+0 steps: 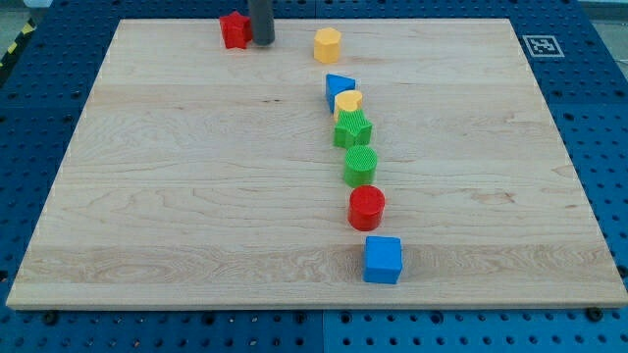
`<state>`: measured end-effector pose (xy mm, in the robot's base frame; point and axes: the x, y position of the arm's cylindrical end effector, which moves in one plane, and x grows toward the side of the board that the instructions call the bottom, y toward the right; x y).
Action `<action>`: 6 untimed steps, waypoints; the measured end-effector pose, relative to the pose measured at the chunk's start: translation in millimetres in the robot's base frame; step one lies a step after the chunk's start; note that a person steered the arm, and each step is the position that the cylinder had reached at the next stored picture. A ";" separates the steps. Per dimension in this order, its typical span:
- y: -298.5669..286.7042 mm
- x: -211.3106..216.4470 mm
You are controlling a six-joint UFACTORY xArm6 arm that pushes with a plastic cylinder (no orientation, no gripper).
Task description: Point your arm towards the yellow hexagon
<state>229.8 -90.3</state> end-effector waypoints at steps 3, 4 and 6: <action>-75.4 -1.5; -28.0 19.8; 135.0 49.6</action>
